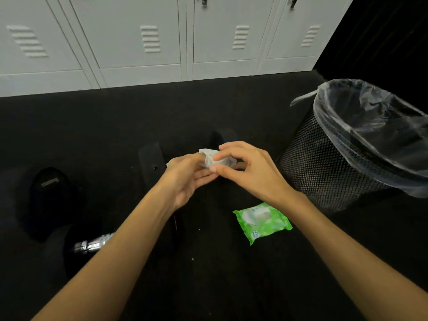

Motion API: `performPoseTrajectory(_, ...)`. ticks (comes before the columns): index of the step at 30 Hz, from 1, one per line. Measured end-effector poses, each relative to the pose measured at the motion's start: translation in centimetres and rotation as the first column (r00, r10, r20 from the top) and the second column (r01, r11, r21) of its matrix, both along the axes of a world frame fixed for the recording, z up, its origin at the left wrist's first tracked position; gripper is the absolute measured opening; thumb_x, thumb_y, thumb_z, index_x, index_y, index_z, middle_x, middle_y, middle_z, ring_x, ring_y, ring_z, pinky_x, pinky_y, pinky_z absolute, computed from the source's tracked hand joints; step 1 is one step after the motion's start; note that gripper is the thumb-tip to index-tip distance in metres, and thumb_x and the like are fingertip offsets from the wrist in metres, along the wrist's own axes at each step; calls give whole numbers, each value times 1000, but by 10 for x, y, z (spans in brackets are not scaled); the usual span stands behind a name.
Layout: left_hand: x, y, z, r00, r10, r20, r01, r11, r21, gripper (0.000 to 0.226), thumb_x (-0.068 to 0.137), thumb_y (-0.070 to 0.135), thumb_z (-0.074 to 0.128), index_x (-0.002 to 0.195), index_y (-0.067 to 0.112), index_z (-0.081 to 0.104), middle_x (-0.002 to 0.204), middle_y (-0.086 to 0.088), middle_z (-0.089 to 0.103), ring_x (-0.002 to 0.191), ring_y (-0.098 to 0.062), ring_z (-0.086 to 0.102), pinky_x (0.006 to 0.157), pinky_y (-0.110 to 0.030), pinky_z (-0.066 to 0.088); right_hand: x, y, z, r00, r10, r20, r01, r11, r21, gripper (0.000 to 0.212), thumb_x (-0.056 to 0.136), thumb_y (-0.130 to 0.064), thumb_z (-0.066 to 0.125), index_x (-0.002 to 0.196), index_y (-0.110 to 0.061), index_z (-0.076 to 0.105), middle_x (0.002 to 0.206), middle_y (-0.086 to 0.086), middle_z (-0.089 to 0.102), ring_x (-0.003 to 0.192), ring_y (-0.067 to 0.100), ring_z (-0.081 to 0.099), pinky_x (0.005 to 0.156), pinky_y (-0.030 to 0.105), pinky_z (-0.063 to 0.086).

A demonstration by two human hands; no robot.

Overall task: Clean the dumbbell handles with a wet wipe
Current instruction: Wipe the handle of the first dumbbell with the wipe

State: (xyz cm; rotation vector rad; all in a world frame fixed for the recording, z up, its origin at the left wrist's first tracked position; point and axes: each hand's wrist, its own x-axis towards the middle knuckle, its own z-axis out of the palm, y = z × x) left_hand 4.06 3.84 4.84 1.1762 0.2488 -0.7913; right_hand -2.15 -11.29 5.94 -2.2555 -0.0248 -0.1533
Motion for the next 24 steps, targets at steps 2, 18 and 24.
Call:
performPoseTrajectory(2, 4, 7, 4, 1000, -10, -21, 9, 1000, -22, 25, 93, 9, 52, 116, 0, 58, 103, -21, 71, 92, -26, 71, 78, -33, 59, 9, 5, -4, 1000, -14, -14, 14, 999, 37, 15, 80, -27, 74, 93, -19, 71, 113, -6, 63, 105, 5, 60, 86, 31, 53)
performPoseTrajectory(18, 69, 61, -68, 724, -427, 542, -285, 530, 799, 59, 100, 41, 37, 149, 9, 27, 157, -12, 20, 146, -27, 14, 116, -37, 15, 85, 21, -70, 999, -24, -36, 20, 991, -132, 29, 92, -12, 60, 120, -15, 67, 119, 1, 65, 107, 8, 58, 91, 7, 40)
performPoseTrajectory(24, 64, 54, -80, 707, -230, 669, -418, 627, 657, 46, 100, 35, 40, 140, 12, 44, 146, -4, 36, 135, -16, 35, 99, -14, 21, 89, 29, -98, 991, 73, -108, -105, 935, -340, 33, 98, -12, 49, 129, -12, 59, 138, 7, 52, 129, 17, 46, 101, -4, 7)
